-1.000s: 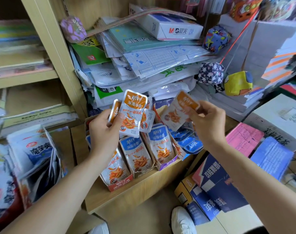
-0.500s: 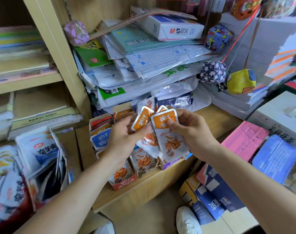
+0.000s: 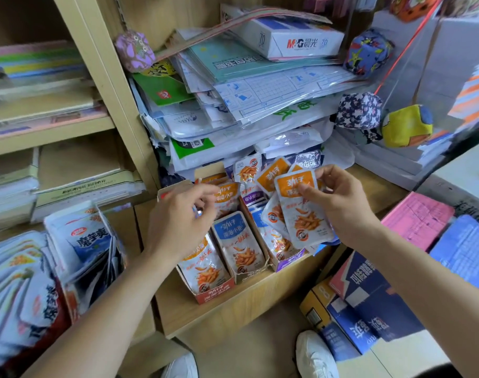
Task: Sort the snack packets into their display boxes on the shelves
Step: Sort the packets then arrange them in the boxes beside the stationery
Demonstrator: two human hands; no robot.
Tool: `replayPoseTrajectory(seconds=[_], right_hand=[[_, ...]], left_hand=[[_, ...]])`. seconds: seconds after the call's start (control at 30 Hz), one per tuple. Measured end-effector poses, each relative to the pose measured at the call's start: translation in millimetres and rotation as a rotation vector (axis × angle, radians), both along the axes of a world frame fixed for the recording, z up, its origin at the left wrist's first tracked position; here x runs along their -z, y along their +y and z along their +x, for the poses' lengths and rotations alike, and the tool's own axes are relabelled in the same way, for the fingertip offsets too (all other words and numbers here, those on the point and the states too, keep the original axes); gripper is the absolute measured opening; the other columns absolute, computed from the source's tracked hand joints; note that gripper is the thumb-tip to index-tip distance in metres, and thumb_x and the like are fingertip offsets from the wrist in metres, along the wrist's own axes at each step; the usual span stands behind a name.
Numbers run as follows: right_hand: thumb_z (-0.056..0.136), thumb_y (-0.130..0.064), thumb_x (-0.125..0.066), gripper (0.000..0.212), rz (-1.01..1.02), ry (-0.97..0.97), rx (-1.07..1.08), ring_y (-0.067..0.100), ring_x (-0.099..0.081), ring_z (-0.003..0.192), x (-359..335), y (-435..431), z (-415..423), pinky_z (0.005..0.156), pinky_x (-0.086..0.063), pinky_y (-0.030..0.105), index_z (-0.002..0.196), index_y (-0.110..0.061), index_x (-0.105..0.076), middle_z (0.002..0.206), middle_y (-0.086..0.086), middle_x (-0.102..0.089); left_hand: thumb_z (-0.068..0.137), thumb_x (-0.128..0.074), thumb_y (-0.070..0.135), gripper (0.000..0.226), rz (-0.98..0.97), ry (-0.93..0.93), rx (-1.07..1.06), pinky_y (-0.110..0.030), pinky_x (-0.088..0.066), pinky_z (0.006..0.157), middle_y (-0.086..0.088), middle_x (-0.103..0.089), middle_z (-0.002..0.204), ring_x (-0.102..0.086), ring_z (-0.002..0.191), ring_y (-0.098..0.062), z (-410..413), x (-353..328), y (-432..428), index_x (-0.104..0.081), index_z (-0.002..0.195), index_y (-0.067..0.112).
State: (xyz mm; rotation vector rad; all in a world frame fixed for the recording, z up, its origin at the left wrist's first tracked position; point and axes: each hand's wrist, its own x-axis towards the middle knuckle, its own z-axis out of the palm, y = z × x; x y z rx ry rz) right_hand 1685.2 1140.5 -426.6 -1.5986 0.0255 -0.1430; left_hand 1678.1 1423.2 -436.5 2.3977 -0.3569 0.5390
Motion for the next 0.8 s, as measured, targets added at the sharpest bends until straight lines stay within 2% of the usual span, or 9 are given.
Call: replayPoseTrajectory(seconds=[0.07,0.13,0.27,0.33,0.4,0.5,0.57,0.67,0.8], right_hand=[[0.082,-0.012,-0.079,0.024,-0.044,-0.018,0.029,0.021,-0.073,0.071,0,-4,1,0.066,-0.060,0.041,0.089,-0.013,-0.056,0.085,0.003,-0.073],[0.083,-0.012,-0.079,0.025,-0.065,-0.026,0.028,0.021,-0.073,0.073,-1,-4,0,0.066,-0.060,0.041,0.090,-0.015,-0.055,0.088,0.003,-0.074],[0.083,-0.009,-0.078,0.028,-0.084,-0.040,-0.010,0.020,-0.075,0.078,1,2,-2,0.066,-0.059,0.035,0.093,-0.015,-0.052,0.091,0.001,-0.076],[0.084,-0.008,-0.078,0.028,-0.102,-0.050,-0.024,0.021,-0.075,0.080,2,4,-3,0.066,-0.059,0.035,0.094,-0.014,-0.052,0.093,0.001,-0.076],[0.084,-0.008,-0.077,0.028,-0.118,-0.049,-0.025,0.021,-0.076,0.082,3,4,-3,0.068,-0.061,0.037,0.095,-0.014,-0.052,0.096,0.002,-0.076],[0.084,-0.009,-0.078,0.031,-0.142,-0.046,-0.006,0.020,-0.076,0.083,5,3,-3,0.071,-0.062,0.039,0.100,-0.014,-0.052,0.099,0.004,-0.075],[0.083,-0.010,-0.079,0.038,-0.139,-0.049,0.022,0.019,-0.075,0.084,5,1,-3,0.072,-0.062,0.039,0.111,-0.015,-0.053,0.101,0.004,-0.074],[0.084,-0.011,-0.079,0.042,-0.150,-0.064,0.053,0.014,-0.075,0.084,4,-1,-3,0.072,-0.062,0.033,0.121,-0.016,-0.059,0.100,0.000,-0.073],[0.084,-0.011,-0.079,0.028,-0.164,-0.065,0.061,0.010,-0.074,0.079,1,-2,-4,0.068,-0.060,0.030,0.109,-0.010,-0.066,0.092,-0.002,-0.075]], left_hand=[[0.086,-0.069,0.036,0.027,0.252,-0.039,-0.031,-0.037,-0.051,0.077,0.012,-0.074,0.096,-0.058,0.095,-0.014,-4,5,4,-0.076,0.111,0.027],[0.081,-0.072,0.049,0.040,0.419,-0.013,-0.046,-0.040,-0.041,0.084,0.010,-0.075,0.102,-0.055,0.100,-0.021,-5,14,2,-0.075,0.115,0.028],[0.078,-0.050,0.078,0.065,0.632,0.135,-0.092,-0.048,-0.021,0.098,0.017,-0.067,0.122,-0.039,0.128,-0.028,-4,25,-10,-0.068,0.123,0.035],[0.075,-0.043,0.086,0.073,0.716,0.217,-0.095,-0.050,-0.016,0.101,0.019,-0.063,0.123,-0.030,0.134,-0.029,-4,30,-16,-0.066,0.122,0.036],[0.075,-0.052,0.083,0.065,0.662,0.238,-0.108,-0.047,-0.018,0.096,0.020,-0.062,0.119,-0.030,0.130,-0.025,-3,29,-19,-0.066,0.116,0.035],[0.074,-0.076,0.065,0.042,0.373,0.283,-0.086,-0.040,-0.019,0.084,0.025,-0.056,0.096,-0.027,0.108,-0.011,-4,17,-19,-0.069,0.105,0.038],[0.070,-0.084,0.056,0.034,0.238,0.273,-0.021,-0.037,-0.017,0.082,0.030,-0.046,0.091,-0.026,0.105,-0.008,-9,12,-17,-0.071,0.098,0.042],[0.065,-0.081,0.057,0.030,0.224,0.079,0.128,-0.035,-0.016,0.079,0.035,-0.056,0.089,-0.039,0.107,-0.006,-27,14,-15,-0.075,0.093,0.045],[0.072,-0.070,0.062,0.028,0.213,0.013,0.286,-0.040,-0.021,0.089,0.031,-0.064,0.086,-0.052,0.112,0.000,-47,16,-8,-0.077,0.094,0.045]])
